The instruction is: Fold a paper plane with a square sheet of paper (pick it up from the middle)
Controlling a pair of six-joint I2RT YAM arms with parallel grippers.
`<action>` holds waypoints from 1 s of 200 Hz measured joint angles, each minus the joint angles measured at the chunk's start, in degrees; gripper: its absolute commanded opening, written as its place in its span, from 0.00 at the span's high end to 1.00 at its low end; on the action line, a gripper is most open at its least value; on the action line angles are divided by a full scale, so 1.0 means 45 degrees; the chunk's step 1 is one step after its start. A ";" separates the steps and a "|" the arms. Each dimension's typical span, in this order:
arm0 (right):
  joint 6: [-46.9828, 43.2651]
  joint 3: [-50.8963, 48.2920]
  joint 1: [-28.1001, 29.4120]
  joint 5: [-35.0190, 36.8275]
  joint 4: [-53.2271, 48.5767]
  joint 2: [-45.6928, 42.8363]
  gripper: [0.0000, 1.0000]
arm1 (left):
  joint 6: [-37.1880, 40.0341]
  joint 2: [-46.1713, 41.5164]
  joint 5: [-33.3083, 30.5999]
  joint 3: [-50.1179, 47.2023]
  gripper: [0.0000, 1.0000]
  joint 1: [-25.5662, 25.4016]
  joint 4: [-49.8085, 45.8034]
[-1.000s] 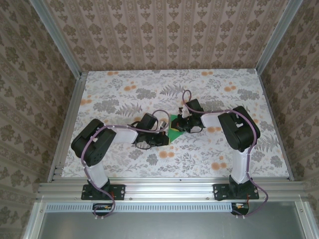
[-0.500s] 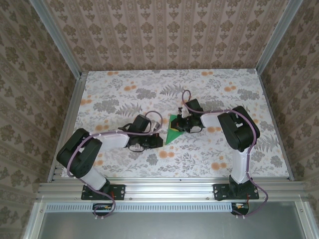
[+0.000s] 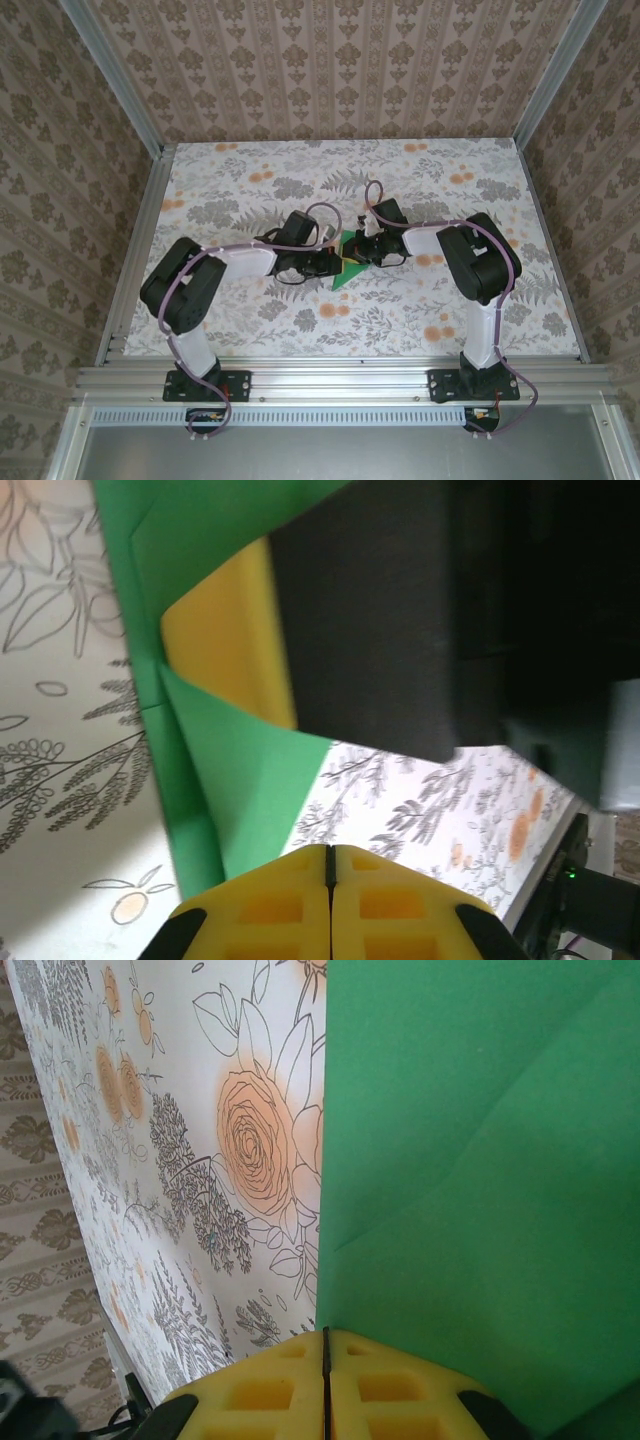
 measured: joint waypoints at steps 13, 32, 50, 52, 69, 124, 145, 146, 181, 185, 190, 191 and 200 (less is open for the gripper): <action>-0.0005 0.0000 0.0000 -0.0005 0.0000 0.0000 0.90 | 0.0000 0.0257 -0.0044 0.0015 0.94 -0.0058 -0.0015; -0.0005 0.0000 0.0000 -0.0005 0.0000 0.0000 0.91 | 0.0005 0.0500 -0.0189 0.0121 0.94 -0.0131 -0.0078; -0.0005 0.0000 0.0000 -0.0005 0.0000 -0.0005 0.91 | 0.0010 0.0554 -0.0408 0.0146 0.95 -0.0151 -0.0112; -0.0005 0.0000 0.0000 -0.0005 0.0000 -0.0005 0.91 | 0.0010 0.0559 -0.0437 0.0146 0.95 -0.0151 -0.0112; -0.0005 0.0000 0.0000 -0.0005 0.0000 -0.0005 0.91 | 0.0015 0.0665 -0.0641 0.0146 0.95 -0.0151 -0.0146; -0.0010 0.0102 0.0005 0.0049 -0.0257 -0.0083 0.87 | 0.0015 0.0874 -0.0913 0.0131 0.98 -0.0199 -0.0146; -0.0092 0.0107 -0.0039 0.0296 -0.0889 -0.0418 0.86 | 0.0005 0.0869 -0.0903 -0.0005 0.99 -0.0199 0.0058; -0.0102 0.0107 -0.0049 0.0301 -0.0928 -0.0457 0.86 | 0.0005 0.0865 -0.0903 -0.0015 0.99 -0.0199 0.0083; -0.0209 -0.0223 -0.0563 0.0714 -0.1545 -0.2171 0.85 | -0.0034 0.0850 -0.0884 -0.0165 0.99 -0.0199 0.0359; -0.0219 -0.0291 -0.0622 0.0729 -0.1540 -0.2414 0.86 | -0.0039 0.0845 -0.0879 -0.0175 0.99 -0.0199 0.0379; -0.0248 -0.0379 -0.0685 0.0743 -0.1525 -0.2676 0.86 | -0.0039 0.0840 -0.0884 -0.0180 0.99 -0.0199 0.0379; -0.0253 -0.0393 -0.0699 0.0743 -0.1525 -0.2715 0.86 | -0.0039 0.0840 -0.0884 -0.0180 0.99 -0.0199 0.0379; -0.0253 -0.0544 -0.0801 0.0763 -0.1481 -0.3070 0.87 | -0.0039 0.0831 -0.0884 -0.0185 0.99 -0.0199 0.0379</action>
